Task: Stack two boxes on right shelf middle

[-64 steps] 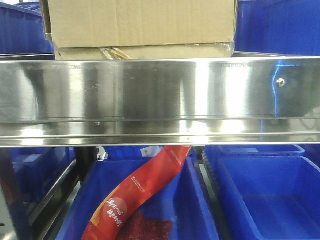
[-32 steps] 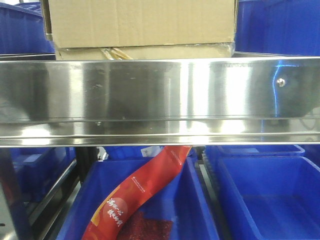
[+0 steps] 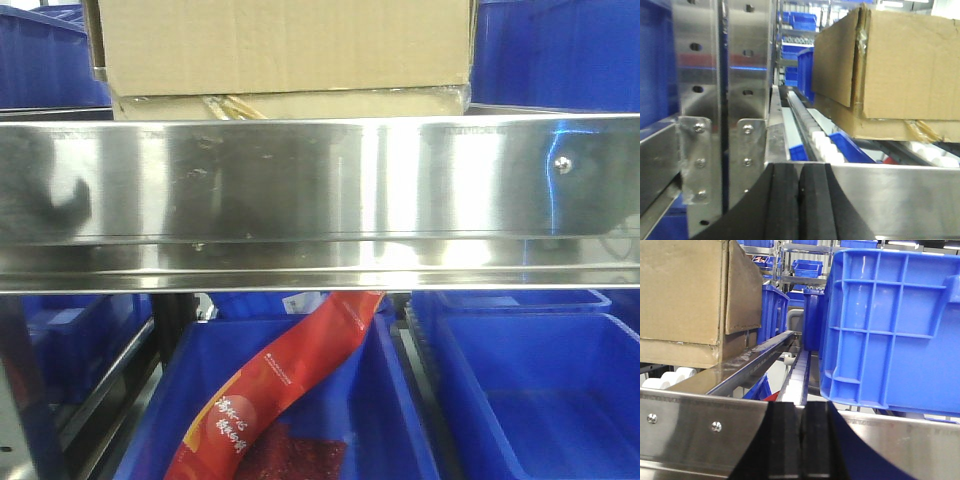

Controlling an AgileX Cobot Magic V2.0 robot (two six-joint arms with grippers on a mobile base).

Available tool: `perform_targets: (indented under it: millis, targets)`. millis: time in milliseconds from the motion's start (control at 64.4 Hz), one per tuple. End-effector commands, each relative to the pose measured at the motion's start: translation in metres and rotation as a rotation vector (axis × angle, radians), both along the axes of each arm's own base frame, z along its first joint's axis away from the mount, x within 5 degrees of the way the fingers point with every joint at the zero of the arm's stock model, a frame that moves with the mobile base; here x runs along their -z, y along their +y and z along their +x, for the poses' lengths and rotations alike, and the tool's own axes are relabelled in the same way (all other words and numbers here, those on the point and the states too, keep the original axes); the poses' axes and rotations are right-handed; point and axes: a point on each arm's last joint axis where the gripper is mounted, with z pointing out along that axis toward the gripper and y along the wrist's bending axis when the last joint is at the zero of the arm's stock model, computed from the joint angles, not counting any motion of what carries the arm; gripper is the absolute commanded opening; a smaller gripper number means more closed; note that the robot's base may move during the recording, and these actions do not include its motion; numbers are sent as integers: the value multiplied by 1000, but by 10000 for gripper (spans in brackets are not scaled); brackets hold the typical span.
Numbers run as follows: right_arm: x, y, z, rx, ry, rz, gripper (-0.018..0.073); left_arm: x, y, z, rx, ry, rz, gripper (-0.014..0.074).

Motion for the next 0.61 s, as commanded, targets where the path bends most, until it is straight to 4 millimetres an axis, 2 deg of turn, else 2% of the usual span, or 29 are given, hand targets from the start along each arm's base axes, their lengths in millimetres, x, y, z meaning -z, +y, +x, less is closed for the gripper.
perform_targets:
  millis: [0,124,280,388,590]
  targets:
    - [-1,0,0,-2,-17,5,-160,4,1,0,-12,-16,-6,-111]
    - [-1,0,0,-2,-17,5,-160,1,0,0,-5,-76,-37,-111]
    - [-1,0,0,-2,-17,5,-160,2,0,0,-6,-63,-31,-111]
    - [-1,0,0,-2,-17,5,-160,2,0,0,-13,-66,34,-111]
    - [-1,0,0,-2,-17,5,-160,2,0,0,-13,-65,25,-111]
